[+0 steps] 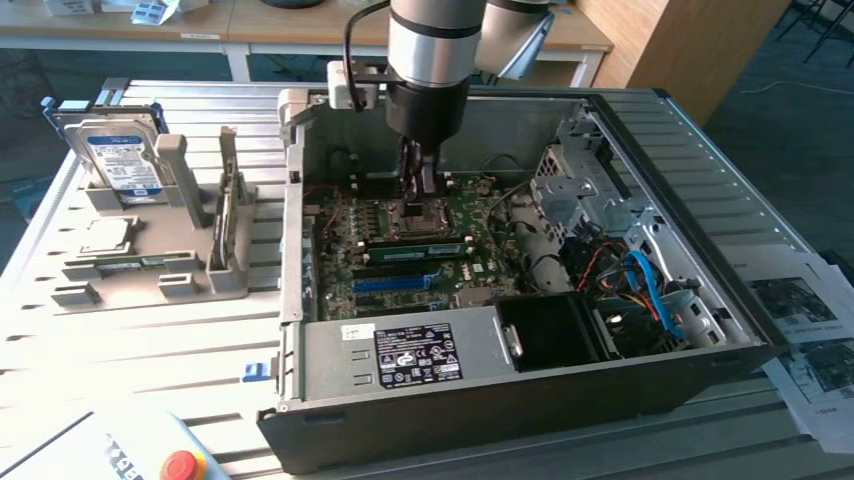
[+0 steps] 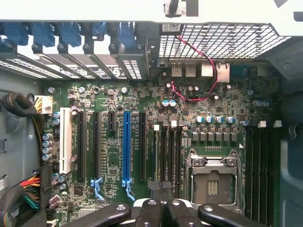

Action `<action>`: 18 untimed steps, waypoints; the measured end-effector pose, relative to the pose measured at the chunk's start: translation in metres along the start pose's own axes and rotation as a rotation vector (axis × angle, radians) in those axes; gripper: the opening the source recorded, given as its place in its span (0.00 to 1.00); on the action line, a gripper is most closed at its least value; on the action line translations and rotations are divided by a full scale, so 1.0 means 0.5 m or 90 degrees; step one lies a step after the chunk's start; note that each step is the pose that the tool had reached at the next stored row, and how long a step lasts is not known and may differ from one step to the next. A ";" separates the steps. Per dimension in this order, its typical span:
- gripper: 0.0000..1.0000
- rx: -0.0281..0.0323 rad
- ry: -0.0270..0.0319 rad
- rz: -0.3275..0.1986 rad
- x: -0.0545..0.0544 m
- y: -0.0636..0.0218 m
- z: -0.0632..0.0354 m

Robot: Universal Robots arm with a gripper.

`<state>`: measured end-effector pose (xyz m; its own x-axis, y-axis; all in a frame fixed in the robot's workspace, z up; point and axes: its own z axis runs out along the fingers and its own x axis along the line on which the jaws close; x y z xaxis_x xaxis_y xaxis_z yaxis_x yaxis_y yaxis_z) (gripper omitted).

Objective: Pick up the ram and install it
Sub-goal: 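Press down the ram until it locks into place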

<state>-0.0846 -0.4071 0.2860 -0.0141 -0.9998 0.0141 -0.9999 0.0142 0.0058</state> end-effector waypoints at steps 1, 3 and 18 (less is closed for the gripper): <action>0.10 0.0000 0.0000 0.000 0.000 0.000 0.000; 0.10 -0.0001 0.0001 0.000 0.000 0.000 0.000; 0.10 -0.0042 0.0001 0.000 0.005 -0.030 0.000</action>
<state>-0.0695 -0.4096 0.2860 -0.0139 -0.9998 0.0143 -0.9998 0.0141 0.0124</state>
